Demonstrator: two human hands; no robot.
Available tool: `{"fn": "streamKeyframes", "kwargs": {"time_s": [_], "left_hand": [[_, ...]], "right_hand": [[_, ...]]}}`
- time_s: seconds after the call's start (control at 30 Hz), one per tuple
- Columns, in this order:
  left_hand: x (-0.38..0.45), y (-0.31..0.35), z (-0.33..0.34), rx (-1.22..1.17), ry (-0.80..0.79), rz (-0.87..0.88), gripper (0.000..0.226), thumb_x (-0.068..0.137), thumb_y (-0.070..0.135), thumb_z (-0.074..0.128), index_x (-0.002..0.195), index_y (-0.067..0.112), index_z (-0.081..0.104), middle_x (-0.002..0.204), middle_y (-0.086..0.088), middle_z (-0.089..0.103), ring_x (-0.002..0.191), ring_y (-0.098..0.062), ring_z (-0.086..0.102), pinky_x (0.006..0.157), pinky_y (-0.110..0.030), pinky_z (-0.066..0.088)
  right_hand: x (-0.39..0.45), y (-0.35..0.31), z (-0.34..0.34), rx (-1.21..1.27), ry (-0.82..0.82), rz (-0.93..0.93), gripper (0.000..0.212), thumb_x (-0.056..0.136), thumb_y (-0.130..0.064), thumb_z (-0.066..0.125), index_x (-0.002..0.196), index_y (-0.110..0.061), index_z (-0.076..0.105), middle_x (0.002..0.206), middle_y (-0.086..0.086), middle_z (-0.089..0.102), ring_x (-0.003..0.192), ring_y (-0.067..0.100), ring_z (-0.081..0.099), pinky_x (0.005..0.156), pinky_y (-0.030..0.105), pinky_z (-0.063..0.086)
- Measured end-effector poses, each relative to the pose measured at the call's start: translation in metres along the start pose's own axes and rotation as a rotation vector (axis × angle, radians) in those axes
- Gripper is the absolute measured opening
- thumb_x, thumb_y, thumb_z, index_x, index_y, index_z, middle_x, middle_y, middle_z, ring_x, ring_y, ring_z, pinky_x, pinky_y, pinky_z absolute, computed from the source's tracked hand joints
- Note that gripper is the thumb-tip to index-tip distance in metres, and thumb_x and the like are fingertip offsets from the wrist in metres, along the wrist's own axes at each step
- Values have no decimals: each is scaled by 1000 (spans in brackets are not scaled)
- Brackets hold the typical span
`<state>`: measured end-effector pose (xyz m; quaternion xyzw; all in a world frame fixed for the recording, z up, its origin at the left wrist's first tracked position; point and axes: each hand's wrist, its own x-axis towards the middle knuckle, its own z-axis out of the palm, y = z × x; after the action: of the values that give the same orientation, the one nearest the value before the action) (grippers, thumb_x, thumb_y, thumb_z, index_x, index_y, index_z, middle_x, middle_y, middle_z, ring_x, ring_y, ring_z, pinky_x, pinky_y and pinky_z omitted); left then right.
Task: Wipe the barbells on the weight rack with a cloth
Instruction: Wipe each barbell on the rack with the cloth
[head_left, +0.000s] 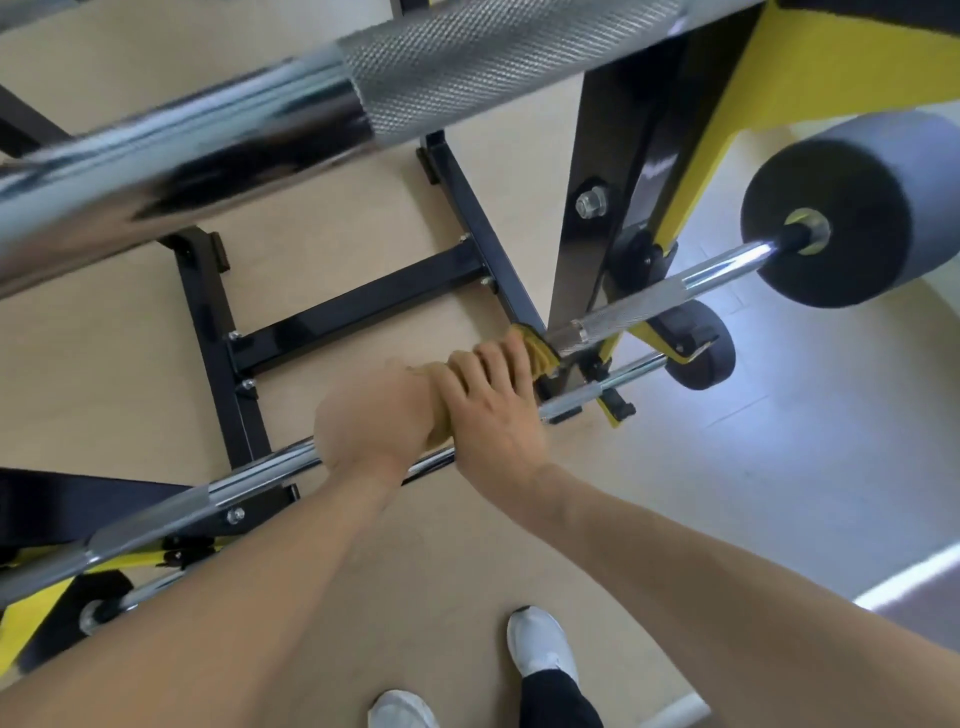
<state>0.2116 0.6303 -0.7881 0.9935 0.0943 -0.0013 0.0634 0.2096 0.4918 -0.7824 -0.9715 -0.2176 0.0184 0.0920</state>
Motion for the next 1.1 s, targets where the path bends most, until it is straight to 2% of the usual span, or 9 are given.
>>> {"fn": "streamKeyframes", "kwargs": {"time_s": [0.2,0.33,0.4,0.57,0.67,0.73,0.83,0.93,1.1], "left_hand": [[-4,-4,6,-104,91,48,47,99,38,21,74,15,55,61,-5,56,53,-28,54,52,-41,51],[-24,-6,17,-365,508,229,10,89,7,52,96,3,57,97,-17,57,91,-33,54,84,-41,44],[-62,3,42,-501,596,393,24,80,-3,57,104,2,54,110,-19,53,102,-34,51,91,-44,38],[-110,-2,154,-415,212,260,41,77,7,49,116,8,58,119,-13,54,110,-34,47,95,-46,40],[-84,-18,201,-311,143,81,40,84,18,41,118,7,59,115,-11,59,110,-32,48,92,-46,40],[-60,-26,224,-196,33,1,32,93,21,41,113,8,61,109,-12,65,103,-34,53,87,-46,42],[-34,-32,246,-71,-196,-20,32,104,28,32,101,12,60,95,-10,67,88,-34,59,80,-42,49],[-27,-34,256,55,-208,52,31,103,30,30,94,17,56,83,-1,53,78,-28,53,68,-33,44],[-34,-41,263,155,-47,239,20,104,28,33,88,19,42,79,3,51,72,-20,54,58,-34,46]], "right_hand": [[-20,19,20,210,122,-161,67,90,-7,44,154,-19,31,159,4,32,152,26,13,124,47,1],[-49,43,45,363,231,-254,66,92,4,40,155,-13,28,164,7,20,154,25,6,125,47,7],[-60,55,69,422,259,-274,65,91,10,43,153,-7,31,162,12,23,153,28,11,124,47,11],[-57,93,161,220,11,-172,54,92,-22,46,145,-17,45,142,12,50,132,36,42,111,58,32],[-62,111,213,-105,-392,-248,74,91,-46,45,156,-27,16,162,6,14,151,35,6,119,64,2],[-65,117,230,-140,-352,-308,86,86,-53,50,158,-25,10,165,7,0,152,31,-9,119,62,-8],[-58,123,231,36,-141,-324,82,82,-55,55,153,-25,27,159,1,28,150,22,16,122,54,4],[-28,114,232,-63,-201,-299,72,82,-59,58,144,-33,32,140,-8,48,131,18,43,118,49,22],[9,78,252,-193,-150,-278,36,88,-65,53,89,-30,48,75,-9,55,70,16,57,64,31,46]]}}
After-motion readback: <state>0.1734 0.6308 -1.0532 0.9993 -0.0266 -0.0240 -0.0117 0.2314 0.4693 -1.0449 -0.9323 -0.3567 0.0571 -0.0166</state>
